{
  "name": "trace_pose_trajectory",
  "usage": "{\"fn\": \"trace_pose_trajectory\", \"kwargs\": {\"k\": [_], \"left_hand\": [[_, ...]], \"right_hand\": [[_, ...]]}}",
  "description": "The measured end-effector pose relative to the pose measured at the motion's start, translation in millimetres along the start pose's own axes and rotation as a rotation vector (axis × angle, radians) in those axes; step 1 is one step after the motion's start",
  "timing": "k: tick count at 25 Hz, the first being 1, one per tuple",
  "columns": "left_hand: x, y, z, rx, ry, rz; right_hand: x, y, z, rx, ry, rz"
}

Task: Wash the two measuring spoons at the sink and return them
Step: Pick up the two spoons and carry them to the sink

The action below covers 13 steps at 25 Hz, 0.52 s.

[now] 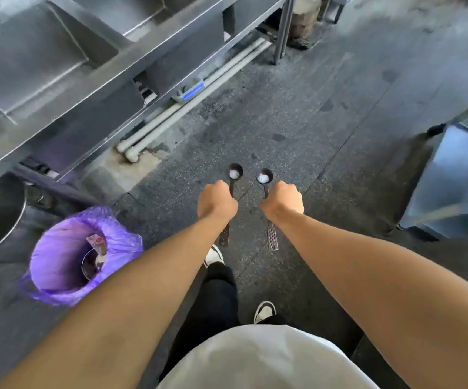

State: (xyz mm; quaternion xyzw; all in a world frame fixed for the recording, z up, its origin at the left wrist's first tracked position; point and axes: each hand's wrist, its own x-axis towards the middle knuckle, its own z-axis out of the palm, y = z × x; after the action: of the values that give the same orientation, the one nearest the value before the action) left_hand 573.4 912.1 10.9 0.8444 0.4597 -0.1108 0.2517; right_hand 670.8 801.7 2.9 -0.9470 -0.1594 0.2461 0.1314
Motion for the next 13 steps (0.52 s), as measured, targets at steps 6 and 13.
{"fn": "trace_pose_trajectory", "kwargs": {"k": [6, 13], "left_hand": [[111, -43, -67, -0.049, 0.022, -0.029], [222, -108, -169, -0.103, 0.134, -0.125]], "right_hand": [[80, -128, 11, -0.042, -0.017, -0.083], [149, -281, 15, -0.09, -0.022, -0.208]]}}
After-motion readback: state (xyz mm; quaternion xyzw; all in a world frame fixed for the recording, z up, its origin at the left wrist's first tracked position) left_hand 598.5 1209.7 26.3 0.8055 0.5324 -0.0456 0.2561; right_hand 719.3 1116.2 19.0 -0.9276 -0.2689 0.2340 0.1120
